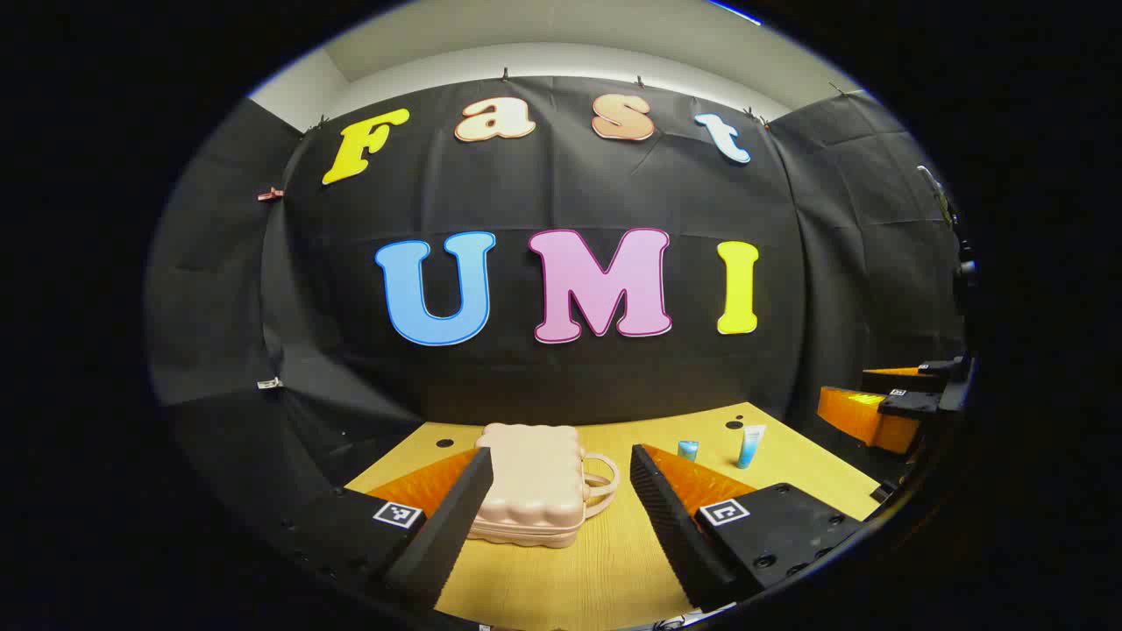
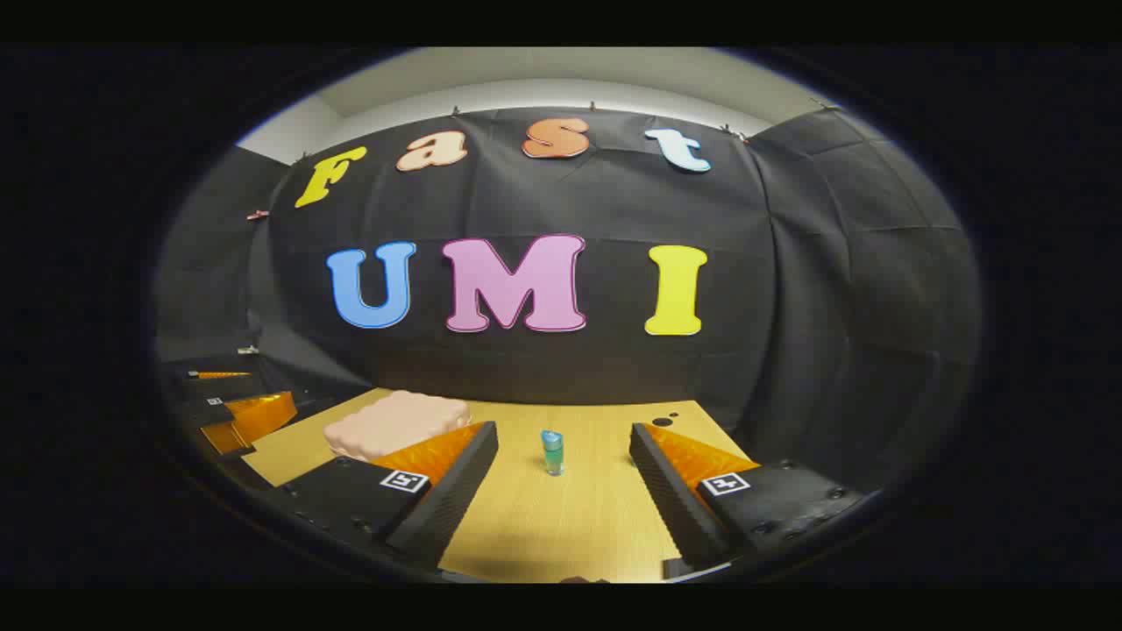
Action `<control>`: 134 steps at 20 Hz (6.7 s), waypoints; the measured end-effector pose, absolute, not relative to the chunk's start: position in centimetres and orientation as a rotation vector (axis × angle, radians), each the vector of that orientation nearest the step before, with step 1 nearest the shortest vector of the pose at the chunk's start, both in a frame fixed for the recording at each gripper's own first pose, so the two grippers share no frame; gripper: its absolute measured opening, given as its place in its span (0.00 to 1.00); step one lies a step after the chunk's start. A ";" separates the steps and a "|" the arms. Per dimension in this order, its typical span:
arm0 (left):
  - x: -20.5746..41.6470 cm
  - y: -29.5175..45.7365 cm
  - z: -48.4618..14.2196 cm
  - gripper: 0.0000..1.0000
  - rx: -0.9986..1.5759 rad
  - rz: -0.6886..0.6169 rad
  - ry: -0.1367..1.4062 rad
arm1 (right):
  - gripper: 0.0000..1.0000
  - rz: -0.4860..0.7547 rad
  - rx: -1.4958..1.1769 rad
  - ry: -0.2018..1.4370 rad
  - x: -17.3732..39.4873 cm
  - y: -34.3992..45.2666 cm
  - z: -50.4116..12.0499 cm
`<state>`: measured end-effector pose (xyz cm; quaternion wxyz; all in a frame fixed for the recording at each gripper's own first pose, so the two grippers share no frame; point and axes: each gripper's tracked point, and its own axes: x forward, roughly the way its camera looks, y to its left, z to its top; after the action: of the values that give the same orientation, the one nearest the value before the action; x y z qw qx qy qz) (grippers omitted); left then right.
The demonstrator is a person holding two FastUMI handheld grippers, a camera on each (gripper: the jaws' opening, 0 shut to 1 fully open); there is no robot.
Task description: First open the suitcase, pack the skin care products into it, and then close the suitcase.
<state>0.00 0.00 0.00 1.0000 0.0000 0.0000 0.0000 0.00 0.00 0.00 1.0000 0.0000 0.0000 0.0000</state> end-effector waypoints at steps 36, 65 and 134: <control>21.6 -10.9 -8.7 0.99 0.069 -0.108 0.213 | 0.97 0.014 0.014 0.113 9.1 -5.8 -4.2; 30.9 -9.7 -16.8 0.15 -0.145 -0.086 0.588 | 0.97 0.004 -0.031 0.338 13.8 -8.1 -8.5; 33.5 -30.5 -17.6 0.94 -0.039 -0.479 0.438 | 0.97 -0.179 -0.013 0.450 18.1 -16.1 -16.3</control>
<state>33.53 -30.53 -17.58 0.9476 -0.0192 0.2153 -0.2352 18.10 -16.07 -16.27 0.9708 -0.0067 0.2227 -0.0889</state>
